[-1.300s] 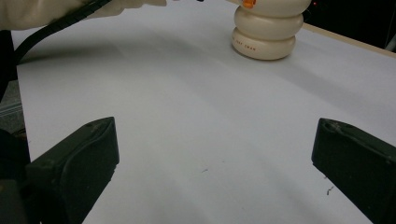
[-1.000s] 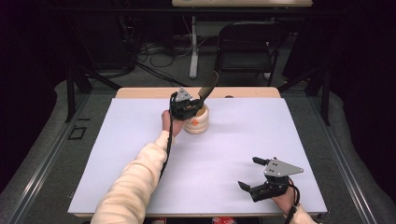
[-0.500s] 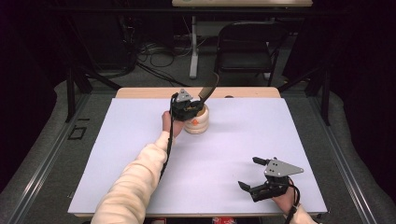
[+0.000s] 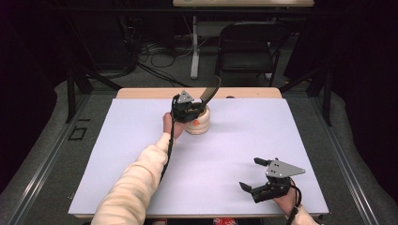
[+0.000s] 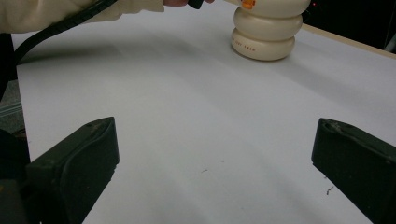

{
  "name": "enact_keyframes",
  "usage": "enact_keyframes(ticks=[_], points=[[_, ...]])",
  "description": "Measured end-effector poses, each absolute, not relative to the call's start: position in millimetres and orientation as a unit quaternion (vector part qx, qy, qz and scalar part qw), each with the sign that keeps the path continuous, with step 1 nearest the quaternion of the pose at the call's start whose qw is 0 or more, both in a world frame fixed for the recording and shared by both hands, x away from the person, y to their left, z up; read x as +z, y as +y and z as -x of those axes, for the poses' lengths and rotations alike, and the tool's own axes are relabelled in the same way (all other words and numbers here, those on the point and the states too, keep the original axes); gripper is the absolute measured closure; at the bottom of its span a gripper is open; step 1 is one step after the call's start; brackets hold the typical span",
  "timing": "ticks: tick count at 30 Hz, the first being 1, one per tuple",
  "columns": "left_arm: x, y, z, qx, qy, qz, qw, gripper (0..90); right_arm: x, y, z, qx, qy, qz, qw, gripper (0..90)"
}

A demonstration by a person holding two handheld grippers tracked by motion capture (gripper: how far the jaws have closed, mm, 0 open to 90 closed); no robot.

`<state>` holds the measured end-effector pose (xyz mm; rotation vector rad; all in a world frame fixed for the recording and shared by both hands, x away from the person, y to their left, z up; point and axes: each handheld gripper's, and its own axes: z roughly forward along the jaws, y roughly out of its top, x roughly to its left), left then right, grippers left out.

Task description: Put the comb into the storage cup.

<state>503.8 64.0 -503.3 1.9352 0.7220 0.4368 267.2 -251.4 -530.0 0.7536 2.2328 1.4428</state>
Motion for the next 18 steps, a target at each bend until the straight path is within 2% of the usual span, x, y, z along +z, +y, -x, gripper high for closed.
enact_keyframes(ticks=[4,6,9,15,17,18], points=[[-502,68,-500,0.177,0.293,-0.795,0.500,56.6,-530,-251,-267,0.513,0.793,-0.268,0.188,0.2],[-501,70,-500,0.176,0.294,-0.794,0.502,55.1,-530,-251,-267,0.513,0.793,-0.268,0.188,0.2],[-498,74,-499,0.170,0.297,-0.789,0.510,42.9,-530,-251,-267,0.513,0.793,-0.268,0.189,0.2],[-489,80,-496,0.164,0.297,-0.789,0.511,34.2,-530,-251,-267,0.513,0.794,-0.269,0.188,0.2],[-487,81,-495,0.166,0.301,-0.790,0.507,26.3,-530,-251,-267,0.512,0.794,-0.269,0.188,0.2],[-486,81,-494,0.169,0.303,-0.790,0.505,26.3,-530,-251,-267,0.512,0.794,-0.269,0.188,0.2]])
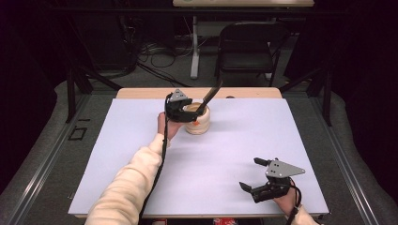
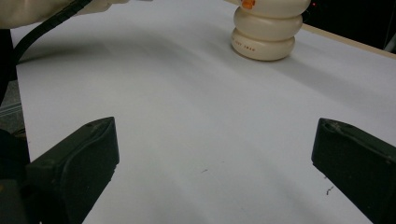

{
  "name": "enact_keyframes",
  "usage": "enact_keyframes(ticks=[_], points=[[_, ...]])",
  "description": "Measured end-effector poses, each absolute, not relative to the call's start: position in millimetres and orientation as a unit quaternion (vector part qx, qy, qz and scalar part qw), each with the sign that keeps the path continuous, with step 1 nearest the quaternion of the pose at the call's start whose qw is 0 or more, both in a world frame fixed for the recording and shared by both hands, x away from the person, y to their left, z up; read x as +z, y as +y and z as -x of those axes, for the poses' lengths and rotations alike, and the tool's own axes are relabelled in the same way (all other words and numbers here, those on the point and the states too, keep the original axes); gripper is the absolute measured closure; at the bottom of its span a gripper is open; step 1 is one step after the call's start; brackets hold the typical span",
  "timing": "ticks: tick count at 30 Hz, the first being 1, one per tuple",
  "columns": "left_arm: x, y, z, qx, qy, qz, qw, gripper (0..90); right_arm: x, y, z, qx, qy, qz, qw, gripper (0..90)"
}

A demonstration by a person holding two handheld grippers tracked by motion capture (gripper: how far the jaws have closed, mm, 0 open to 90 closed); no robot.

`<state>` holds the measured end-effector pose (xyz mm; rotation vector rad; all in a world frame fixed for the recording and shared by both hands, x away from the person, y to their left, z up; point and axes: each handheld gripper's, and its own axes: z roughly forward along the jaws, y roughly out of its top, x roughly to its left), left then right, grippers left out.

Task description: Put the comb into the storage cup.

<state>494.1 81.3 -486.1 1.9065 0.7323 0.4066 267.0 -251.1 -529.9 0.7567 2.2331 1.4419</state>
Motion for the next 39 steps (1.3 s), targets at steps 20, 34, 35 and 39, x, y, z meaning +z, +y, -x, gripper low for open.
enact_keyframes(ticks=[20,34,35,39], points=[[-469,93,-478,0.176,0.293,-0.809,0.478,9.4,-530,-251,-267,0.511,0.794,-0.269,0.189,0.2],[-459,114,-460,0.174,0.295,-0.822,0.455,0.2,-530,-250,-267,0.511,0.795,-0.269,0.188,0.2],[-458,115,-458,0.174,0.293,-0.824,0.452,0.2,-530,-250,-267,0.511,0.795,-0.269,0.188,0.2],[-458,121,-451,0.176,0.293,-0.826,0.448,0.2,-530,-250,-267,0.511,0.795,-0.269,0.187,0.2]])
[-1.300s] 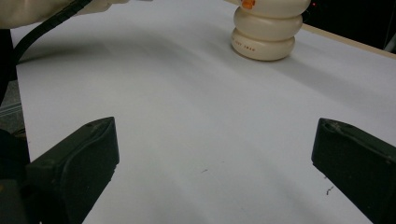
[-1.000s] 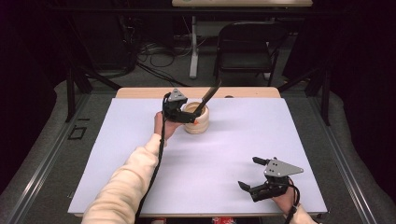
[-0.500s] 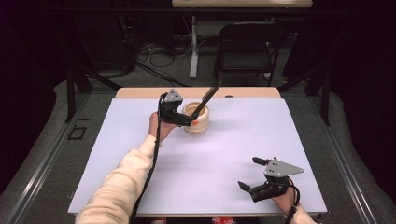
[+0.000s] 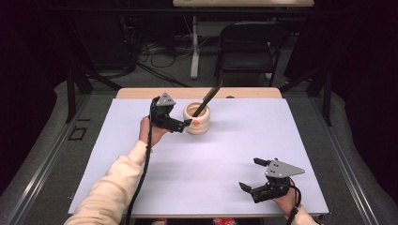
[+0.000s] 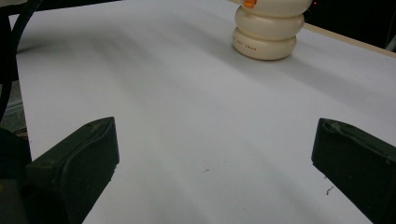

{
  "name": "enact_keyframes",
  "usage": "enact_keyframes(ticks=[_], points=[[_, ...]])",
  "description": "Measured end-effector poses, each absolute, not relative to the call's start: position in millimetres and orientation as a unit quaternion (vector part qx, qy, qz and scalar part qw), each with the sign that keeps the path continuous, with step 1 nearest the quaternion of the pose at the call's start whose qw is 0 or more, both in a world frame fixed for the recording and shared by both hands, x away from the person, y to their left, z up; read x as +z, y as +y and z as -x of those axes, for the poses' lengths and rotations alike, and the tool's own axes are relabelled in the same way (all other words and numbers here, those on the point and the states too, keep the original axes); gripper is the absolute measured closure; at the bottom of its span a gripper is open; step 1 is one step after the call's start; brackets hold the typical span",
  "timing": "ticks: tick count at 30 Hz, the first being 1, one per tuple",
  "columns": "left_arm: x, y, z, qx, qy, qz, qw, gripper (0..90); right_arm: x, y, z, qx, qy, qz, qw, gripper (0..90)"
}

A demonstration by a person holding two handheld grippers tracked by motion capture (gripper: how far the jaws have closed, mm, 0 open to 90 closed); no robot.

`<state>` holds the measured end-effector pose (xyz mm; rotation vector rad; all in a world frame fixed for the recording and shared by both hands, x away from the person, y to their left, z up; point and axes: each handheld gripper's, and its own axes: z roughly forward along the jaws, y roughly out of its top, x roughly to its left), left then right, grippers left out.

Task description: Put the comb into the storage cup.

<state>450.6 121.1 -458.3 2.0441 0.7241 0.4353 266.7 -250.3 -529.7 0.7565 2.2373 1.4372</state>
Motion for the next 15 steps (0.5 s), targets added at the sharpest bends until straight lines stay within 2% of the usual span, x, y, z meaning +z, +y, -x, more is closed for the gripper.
enact_keyframes(ticks=[15], points=[[-460,142,-424,0.185,0.298,-0.829,0.436,0.2,-530,-250,-267,0.511,0.795,-0.269,0.186,0.2]])
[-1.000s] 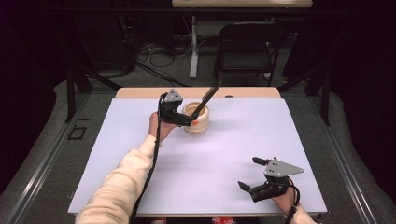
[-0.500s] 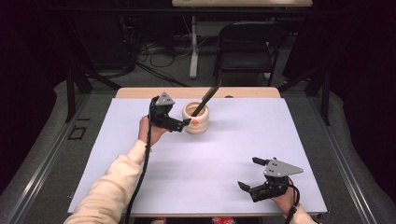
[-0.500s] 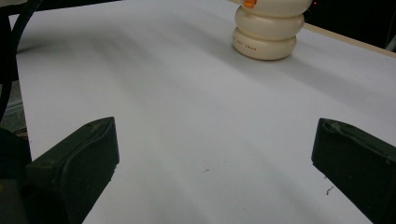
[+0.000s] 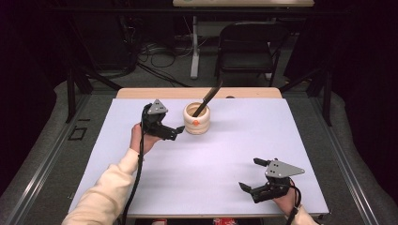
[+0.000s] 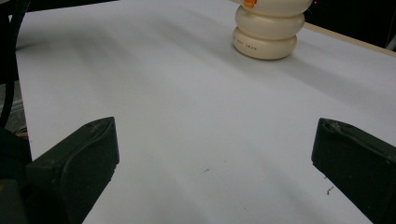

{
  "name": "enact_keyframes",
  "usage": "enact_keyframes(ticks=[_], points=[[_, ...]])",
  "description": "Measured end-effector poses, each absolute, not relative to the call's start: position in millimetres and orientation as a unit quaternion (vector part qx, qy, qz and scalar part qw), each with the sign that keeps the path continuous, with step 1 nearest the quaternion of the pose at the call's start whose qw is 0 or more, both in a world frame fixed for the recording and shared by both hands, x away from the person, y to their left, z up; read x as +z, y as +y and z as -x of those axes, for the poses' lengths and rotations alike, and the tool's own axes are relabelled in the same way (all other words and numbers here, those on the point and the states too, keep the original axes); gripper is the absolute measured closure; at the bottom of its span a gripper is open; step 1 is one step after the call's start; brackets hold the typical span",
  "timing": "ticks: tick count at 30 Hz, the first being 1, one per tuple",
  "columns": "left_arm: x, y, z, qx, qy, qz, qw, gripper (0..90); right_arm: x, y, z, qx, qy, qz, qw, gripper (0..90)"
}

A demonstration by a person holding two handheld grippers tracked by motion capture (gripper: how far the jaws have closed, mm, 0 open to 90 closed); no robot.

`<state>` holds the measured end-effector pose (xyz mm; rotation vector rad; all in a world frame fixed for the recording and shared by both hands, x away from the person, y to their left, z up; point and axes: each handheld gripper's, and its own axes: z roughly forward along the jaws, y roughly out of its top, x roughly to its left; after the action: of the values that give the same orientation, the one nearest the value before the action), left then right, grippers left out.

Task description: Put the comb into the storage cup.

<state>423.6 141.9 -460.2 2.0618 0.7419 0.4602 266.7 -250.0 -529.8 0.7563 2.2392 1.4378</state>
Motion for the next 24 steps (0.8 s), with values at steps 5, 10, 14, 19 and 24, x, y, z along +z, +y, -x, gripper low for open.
enact_keyframes(ticks=[5,10,14,19,24], points=[[-464,150,-413,0.188,0.303,-0.828,0.433,0.2,-530,-250,-267,0.510,0.796,-0.268,0.186,0.2],[-469,157,-404,0.188,0.306,-0.829,0.428,0.2,-530,-250,-267,0.509,0.796,-0.269,0.186,0.2],[-472,162,-397,0.188,0.310,-0.829,0.426,0.2,-530,-250,-267,0.509,0.796,-0.268,0.186,0.2],[-475,167,-387,0.189,0.313,-0.829,0.424,0.2,-530,-249,-267,0.509,0.796,-0.269,0.185,0.2],[-477,173,-379,0.189,0.317,-0.828,0.422,0.2,-530,-249,-267,0.509,0.797,-0.269,0.185,0.2]])
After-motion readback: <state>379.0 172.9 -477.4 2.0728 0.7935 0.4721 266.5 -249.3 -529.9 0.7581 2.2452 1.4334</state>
